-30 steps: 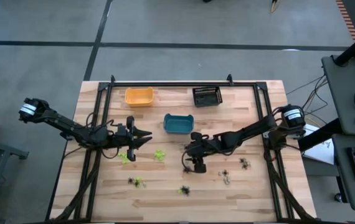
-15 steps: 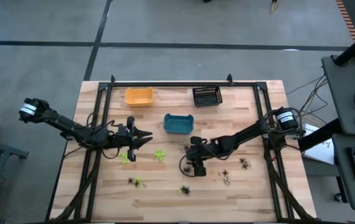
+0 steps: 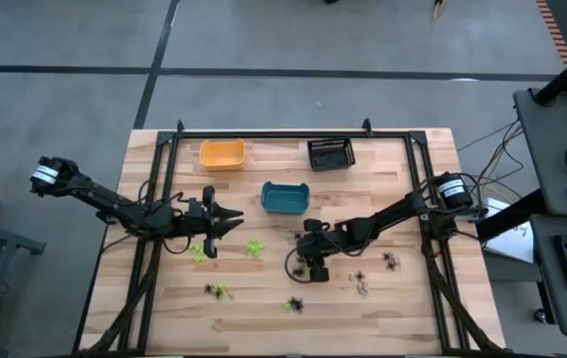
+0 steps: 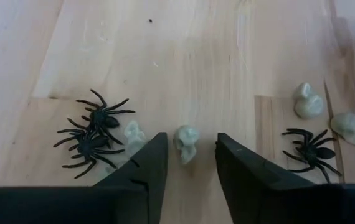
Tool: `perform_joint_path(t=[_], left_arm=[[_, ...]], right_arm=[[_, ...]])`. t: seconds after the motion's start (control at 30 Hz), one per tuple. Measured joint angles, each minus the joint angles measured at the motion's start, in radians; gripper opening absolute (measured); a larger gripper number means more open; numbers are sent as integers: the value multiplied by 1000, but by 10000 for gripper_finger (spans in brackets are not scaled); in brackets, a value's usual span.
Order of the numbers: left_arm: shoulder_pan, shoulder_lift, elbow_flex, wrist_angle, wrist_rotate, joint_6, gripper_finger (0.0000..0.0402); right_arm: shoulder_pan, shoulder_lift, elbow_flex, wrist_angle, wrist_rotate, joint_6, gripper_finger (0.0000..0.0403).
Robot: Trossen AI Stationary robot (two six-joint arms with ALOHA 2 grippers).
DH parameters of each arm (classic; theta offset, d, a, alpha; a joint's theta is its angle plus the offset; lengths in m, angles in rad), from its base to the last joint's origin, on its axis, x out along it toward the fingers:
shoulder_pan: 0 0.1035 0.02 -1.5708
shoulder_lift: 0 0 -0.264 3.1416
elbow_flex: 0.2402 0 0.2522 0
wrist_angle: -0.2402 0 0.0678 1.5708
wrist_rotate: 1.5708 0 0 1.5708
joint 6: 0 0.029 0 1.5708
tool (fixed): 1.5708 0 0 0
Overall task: Sort Halloween decoration
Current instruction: Put the white skull toy into the black bin
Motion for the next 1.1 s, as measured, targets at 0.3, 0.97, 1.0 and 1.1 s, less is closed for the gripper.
perform_joint_path(t=[0.3, 0.97, 1.0, 1.1], left_arm=[[0, 0, 0, 0, 0, 0, 72], [0, 0, 0, 2, 0, -26, 72], [0, 0, 0, 2, 0, -26, 72], [0, 0, 0, 4, 0, -26, 72]], right_arm=[[-12, 1, 0, -1, -3, -9, 34], [-72, -143, -3, -34, -27, 35, 10], [-84, -163, -3, -41, -26, 36, 9], [-135, -234, -3, -76, -27, 40, 9]])
